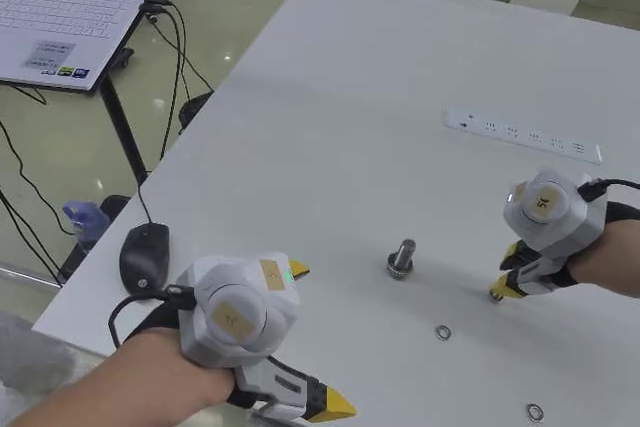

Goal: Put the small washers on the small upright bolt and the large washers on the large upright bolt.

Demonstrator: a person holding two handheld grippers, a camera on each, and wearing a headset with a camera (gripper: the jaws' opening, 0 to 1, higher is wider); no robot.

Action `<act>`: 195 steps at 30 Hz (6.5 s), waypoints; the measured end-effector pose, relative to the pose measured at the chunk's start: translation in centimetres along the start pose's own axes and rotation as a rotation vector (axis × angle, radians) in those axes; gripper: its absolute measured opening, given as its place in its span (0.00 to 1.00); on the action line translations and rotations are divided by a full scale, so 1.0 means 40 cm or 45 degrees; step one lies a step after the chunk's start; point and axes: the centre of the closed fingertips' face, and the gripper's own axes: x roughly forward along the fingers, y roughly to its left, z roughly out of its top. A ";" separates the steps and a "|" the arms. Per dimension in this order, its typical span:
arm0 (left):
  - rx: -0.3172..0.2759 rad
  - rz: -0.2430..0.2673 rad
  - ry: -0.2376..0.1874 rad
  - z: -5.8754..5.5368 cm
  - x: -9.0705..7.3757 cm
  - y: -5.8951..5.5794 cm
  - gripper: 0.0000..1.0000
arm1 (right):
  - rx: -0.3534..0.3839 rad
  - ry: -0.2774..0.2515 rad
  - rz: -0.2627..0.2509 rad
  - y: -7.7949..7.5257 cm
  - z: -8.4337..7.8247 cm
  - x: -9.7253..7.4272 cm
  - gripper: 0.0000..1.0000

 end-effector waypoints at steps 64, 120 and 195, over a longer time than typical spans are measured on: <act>0.016 -0.014 0.020 -0.012 -0.004 -0.006 0.84 | -0.124 0.014 0.099 0.180 0.042 0.151 0.24; 0.002 0.013 0.011 0.016 0.009 -0.012 0.89 | 0.128 0.016 -0.021 0.097 -0.163 -0.013 0.12; -0.072 0.024 0.073 -0.037 0.016 -0.012 0.93 | 0.011 0.038 0.022 -0.029 -0.071 0.081 0.13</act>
